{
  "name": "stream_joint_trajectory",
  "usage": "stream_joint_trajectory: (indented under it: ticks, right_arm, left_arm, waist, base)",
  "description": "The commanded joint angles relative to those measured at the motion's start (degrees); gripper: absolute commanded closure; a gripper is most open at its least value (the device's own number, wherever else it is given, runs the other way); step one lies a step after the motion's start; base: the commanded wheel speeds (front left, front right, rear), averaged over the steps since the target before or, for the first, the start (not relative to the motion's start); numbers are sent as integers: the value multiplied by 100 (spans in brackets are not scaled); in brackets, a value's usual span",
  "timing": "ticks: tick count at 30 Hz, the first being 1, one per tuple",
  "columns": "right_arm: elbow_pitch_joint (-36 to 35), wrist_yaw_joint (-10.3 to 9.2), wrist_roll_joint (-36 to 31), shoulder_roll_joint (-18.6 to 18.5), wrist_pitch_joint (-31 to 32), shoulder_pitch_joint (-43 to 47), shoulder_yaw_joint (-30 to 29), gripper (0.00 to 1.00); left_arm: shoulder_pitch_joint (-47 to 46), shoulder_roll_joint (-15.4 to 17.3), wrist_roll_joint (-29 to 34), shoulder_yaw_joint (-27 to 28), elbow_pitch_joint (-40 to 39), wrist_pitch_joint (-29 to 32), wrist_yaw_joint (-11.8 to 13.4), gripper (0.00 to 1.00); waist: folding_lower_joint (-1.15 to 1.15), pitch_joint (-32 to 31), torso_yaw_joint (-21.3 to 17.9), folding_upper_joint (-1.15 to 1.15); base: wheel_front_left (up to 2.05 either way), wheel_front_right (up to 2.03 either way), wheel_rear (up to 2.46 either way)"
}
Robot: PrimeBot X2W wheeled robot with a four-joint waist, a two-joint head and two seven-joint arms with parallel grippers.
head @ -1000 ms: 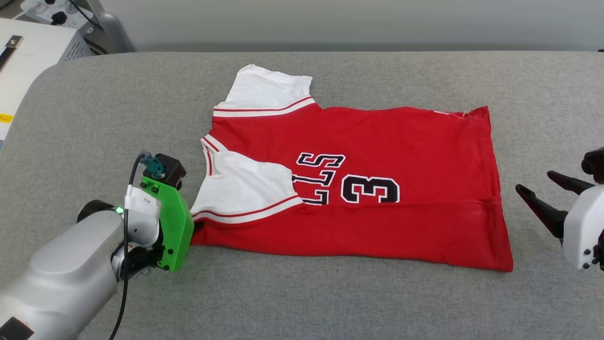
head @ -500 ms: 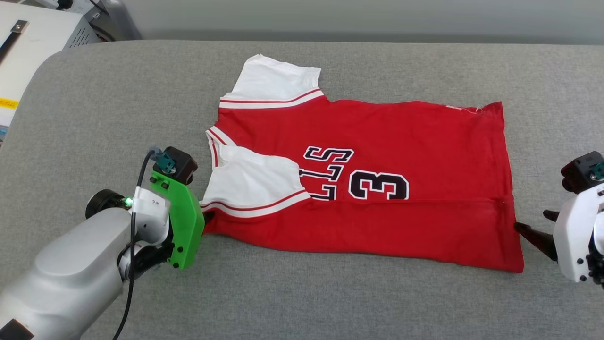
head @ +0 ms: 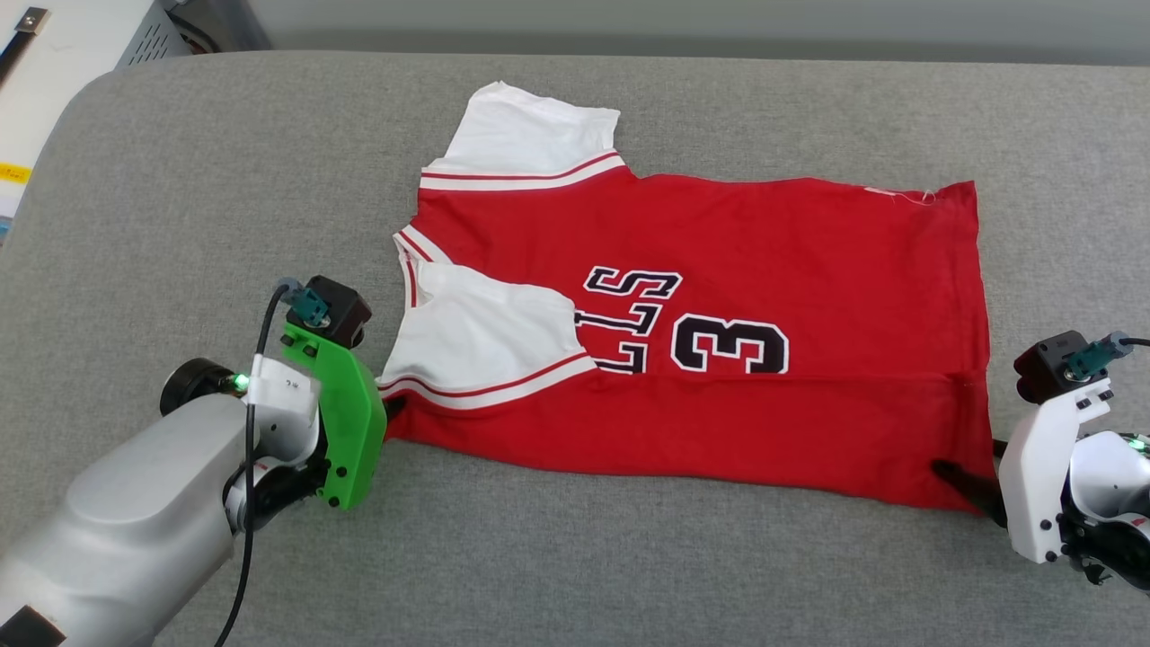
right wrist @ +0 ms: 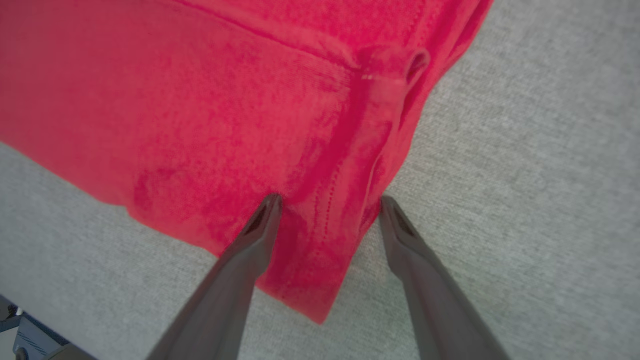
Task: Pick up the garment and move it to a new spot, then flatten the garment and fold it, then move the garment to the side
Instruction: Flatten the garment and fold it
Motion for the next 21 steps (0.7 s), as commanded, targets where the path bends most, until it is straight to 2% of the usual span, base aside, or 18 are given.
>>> stream_joint_trajectory:
  ticks: [1, 3, 4, 12, 21]
  right_arm:
    - [169, 5, 73, 204, 29, 192, 263, 0]
    - [195, 5, 116, 176, -106, 143, 273, 69]
    - [204, 5, 133, 159, -170, 119, 271, 100]
    - [76, 5, 233, -71, -644, 99, 226, 100]
    - [-422, 5, 383, -435, -870, 558, 4, 100]
  left_arm:
    - [16, -30, -4, 9, 32, -48, 5, 100]
    - [56, -30, -26, 10, 74, -76, -1, 100]
    - [76, -29, -34, 9, 95, -89, -3, 100]
    - [323, 30, -124, -9, 161, -218, -28, 100]
    - [733, 373, -96, -92, -367, -369, 117, 100]
  waist:
    - [0, -15, -17, 0]
    - [0, -51, -43, 0]
    - [0, -77, -56, 0]
    - [0, -418, -107, 0]
    - [0, -781, -96, 0]
  base:
    - [0, 0, 0]
    - [0, 0, 0]
    - [0, 0, 0]
    - [0, 0, 0]
    - [0, 0, 0]
